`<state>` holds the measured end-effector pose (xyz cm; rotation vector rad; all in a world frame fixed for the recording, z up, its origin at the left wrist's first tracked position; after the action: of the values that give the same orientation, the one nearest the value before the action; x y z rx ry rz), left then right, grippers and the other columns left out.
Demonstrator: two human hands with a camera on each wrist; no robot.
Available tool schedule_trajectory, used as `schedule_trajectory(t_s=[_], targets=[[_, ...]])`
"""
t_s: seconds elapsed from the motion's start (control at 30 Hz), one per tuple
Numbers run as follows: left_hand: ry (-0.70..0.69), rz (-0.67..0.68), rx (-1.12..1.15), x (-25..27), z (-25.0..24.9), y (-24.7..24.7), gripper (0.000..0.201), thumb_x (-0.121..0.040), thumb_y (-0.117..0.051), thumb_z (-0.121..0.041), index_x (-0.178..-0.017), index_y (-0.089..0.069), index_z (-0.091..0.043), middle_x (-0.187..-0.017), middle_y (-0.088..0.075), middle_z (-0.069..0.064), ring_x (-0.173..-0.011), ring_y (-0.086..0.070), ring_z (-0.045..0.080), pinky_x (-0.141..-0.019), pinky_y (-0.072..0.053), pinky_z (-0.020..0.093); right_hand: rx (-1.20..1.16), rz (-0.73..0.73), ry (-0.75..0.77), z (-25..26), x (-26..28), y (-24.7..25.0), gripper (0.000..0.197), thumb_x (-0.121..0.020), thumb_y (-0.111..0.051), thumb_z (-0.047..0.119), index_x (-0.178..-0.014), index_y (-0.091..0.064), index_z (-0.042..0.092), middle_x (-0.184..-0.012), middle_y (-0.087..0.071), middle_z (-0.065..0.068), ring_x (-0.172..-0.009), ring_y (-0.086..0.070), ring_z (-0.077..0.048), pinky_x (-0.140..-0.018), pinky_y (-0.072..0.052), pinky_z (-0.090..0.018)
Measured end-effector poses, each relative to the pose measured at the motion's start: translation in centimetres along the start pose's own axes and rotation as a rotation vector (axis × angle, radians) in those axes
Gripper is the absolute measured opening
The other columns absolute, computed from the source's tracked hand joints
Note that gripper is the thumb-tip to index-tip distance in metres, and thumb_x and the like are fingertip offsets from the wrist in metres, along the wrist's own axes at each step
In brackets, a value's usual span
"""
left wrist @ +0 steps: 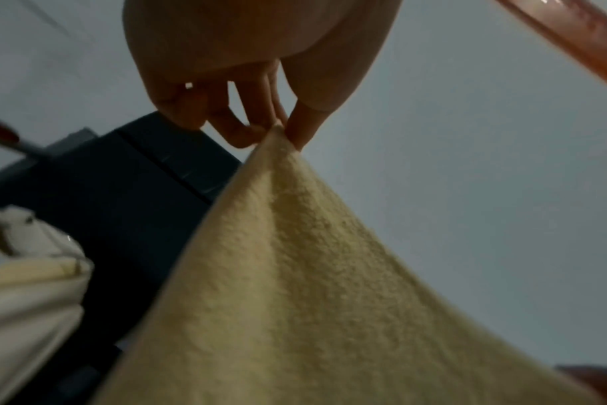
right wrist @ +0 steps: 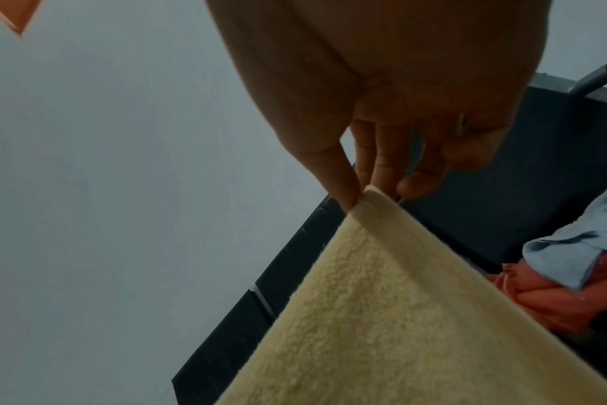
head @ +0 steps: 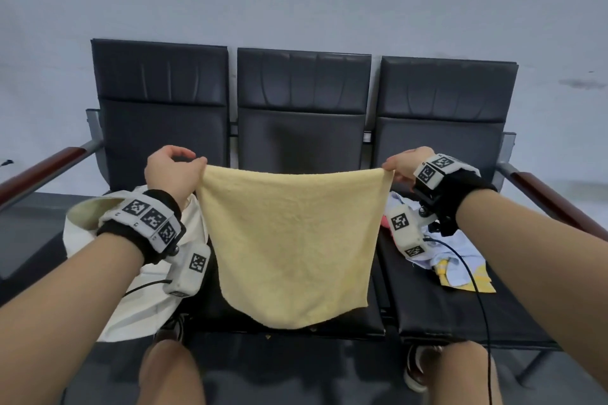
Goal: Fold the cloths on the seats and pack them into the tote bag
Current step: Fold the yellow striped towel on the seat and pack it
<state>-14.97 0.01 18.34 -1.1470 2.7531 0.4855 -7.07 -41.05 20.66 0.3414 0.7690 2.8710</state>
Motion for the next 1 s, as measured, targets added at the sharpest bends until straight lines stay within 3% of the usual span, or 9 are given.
schedule_trajectory(t_s=[0.13,0.2,0.3,0.47,0.53,0.6,0.73,0.87,1.0], targets=[[0.03,0.081,-0.083,-3.5,1.2,-2.2,0.012,-0.083,-0.076,-0.019,-0.093,-0.068,-0.017,-0.089,-0.066,-0.001,-0.082,-0.063,0.019,-0.073,-0.056,0.037,-0.078,0.043,0.011,1.5,-3.5,-1.9,0.012,-0.086,-0.066,0.01,-0.097,-0.064,0.014,-0.094,-0.068,-0.009,-0.066,-0.066,-0.014,-0.047,-0.051,-0.02],[0.16,0.147,0.019,-5.2,2.0,-3.7,0.012,-0.087,-0.073,-0.016,-0.098,-0.068,-0.016,-0.096,-0.068,0.007,-0.069,-0.063,0.018,-0.058,-0.051,0.031,-0.214,0.043,-0.012,2.7,-4.8,-3.0,0.01,-0.091,-0.057,0.002,-0.089,-0.058,0.011,-0.089,-0.066,-0.016,-0.053,-0.067,-0.015,-0.048,-0.054,-0.024],[0.305,0.222,0.214,-7.3,1.6,-5.9,0.019,-0.095,-0.062,-0.012,-0.113,-0.064,-0.013,-0.098,-0.066,0.009,-0.067,-0.068,0.018,-0.06,-0.05,0.027,-0.559,0.004,-0.077,4.4,-6.4,-3.8,0.016,-0.095,-0.047,-0.007,-0.092,-0.053,0.006,-0.078,-0.059,-0.022,-0.042,-0.065,-0.022,-0.046,-0.056,-0.027],[0.247,0.309,0.32,-11.1,0.2,-8.4,0.021,-0.098,-0.057,-0.015,-0.118,-0.058,-0.017,-0.106,-0.067,0.012,-0.079,-0.071,0.023,-0.067,-0.053,0.032,-0.717,-0.03,0.083,6.0,-9.1,-4.1,0.014,-0.091,-0.053,-0.009,-0.097,-0.058,0.002,-0.087,-0.065,-0.024,-0.077,-0.07,-0.029,-0.085,-0.058,-0.034],[0.22,0.34,0.332,-12.1,0.2,-8.7,0.021,-0.097,-0.058,-0.016,-0.117,-0.057,-0.019,-0.104,-0.068,0.012,-0.079,-0.071,0.022,-0.067,-0.052,0.033,-0.71,-0.06,0.133,6.1,-9.8,-4.0,0.012,-0.091,-0.054,-0.007,-0.096,-0.059,0.003,-0.083,-0.065,-0.02,-0.077,-0.069,-0.03,-0.081,-0.059,-0.031],[0.209,0.368,0.327,-12.4,0.9,-8.8,0.02,-0.097,-0.058,-0.016,-0.116,-0.058,-0.019,-0.1,-0.068,0.011,-0.078,-0.07,0.021,-0.069,-0.052,0.033,-0.637,-0.119,0.141,5.5,-10.6,-4.0,0.014,-0.088,-0.056,-0.005,-0.085,-0.063,0.007,-0.071,-0.064,-0.013,-0.065,-0.065,-0.026,-0.059,-0.057,-0.025],[0.238,0.409,0.249,-10.6,4.9,-9.5,0.019,-0.095,-0.059,-0.015,-0.114,-0.061,-0.017,-0.095,-0.069,0.009,-0.07,-0.069,0.017,-0.062,-0.052,0.028,-0.436,-0.198,0.087,1.6,-11.3,-5.4,0.017,-0.08,-0.067,0.007,-0.066,-0.066,0.016,-0.043,-0.055,0.003,-0.048,-0.049,-0.019,-0.041,-0.04,-0.022],[0.367,0.478,0.103,-5.8,12.7,-10.5,0.02,-0.097,-0.058,-0.013,-0.116,-0.056,-0.015,-0.087,-0.066,0.007,-0.059,-0.065,0.012,-0.048,-0.048,0.022,-0.284,-0.106,-0.04,-6.3,-10.0,-8.9,0.009,-0.077,-0.068,0.014,-0.068,-0.066,0.013,-0.053,-0.055,-0.007,-0.035,-0.046,-0.012,-0.039,-0.036,-0.019],[0.609,0.579,0.051,1.2,22.1,-10.8,0.029,-0.097,-0.059,-0.014,-0.125,-0.054,-0.011,-0.093,-0.065,0.011,-0.072,-0.065,0.02,-0.059,-0.047,0.031,-0.112,0.094,-0.315,-16.3,-7.3,-12.9,0.008,-0.088,-0.064,0.01,-0.08,-0.064,0.01,-0.065,-0.057,-0.009,-0.05,-0.051,-0.016,-0.055,-0.041,-0.025]])
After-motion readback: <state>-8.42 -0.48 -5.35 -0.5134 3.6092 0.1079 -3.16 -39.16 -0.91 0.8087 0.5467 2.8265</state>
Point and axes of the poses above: each hand's wrist, its own x-axis away from the middle knuckle, its own y-axis out of the back of the hand, z = x × y, the point moved 3 cm from there along -x, towards the middle knuckle
